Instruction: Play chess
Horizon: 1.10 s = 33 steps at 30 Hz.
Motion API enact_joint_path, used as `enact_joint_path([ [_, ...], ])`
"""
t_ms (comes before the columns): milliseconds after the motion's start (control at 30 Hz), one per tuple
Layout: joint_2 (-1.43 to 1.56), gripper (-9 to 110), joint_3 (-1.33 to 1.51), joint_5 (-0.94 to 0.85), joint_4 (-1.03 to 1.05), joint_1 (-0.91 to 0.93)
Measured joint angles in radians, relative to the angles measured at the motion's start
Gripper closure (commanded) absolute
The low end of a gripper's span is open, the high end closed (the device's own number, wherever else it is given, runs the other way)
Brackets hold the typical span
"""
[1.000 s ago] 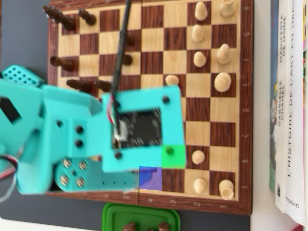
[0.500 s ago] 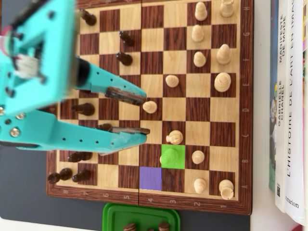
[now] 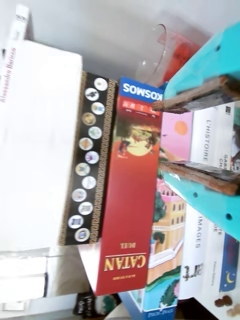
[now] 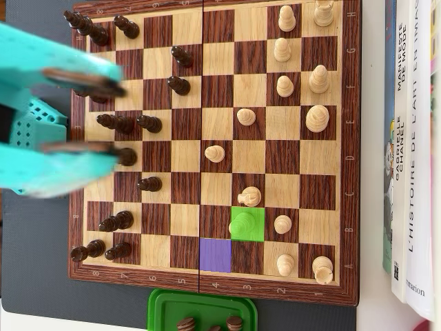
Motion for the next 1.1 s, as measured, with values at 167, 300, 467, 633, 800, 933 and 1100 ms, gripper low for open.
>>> enact_joint_path([
  [167, 0.135, 86, 0.12, 0.0, -0.206, 0.0],
  [300, 0.241, 86, 0.204, 0.0, -0.35, 0.0],
  [467, 0.393, 86, 0.324, 0.0, -0.511, 0.0],
  [633, 0.509, 86, 0.431, 0.0, -0.675, 0.0],
  [800, 0.525, 87, 0.463, 0.0, -0.854, 0.003],
  [933, 0.508, 87, 0.5, 0.0, -1.029, 0.003],
  [1100, 0.515, 87, 0.503, 0.0, -1.173, 0.006],
])
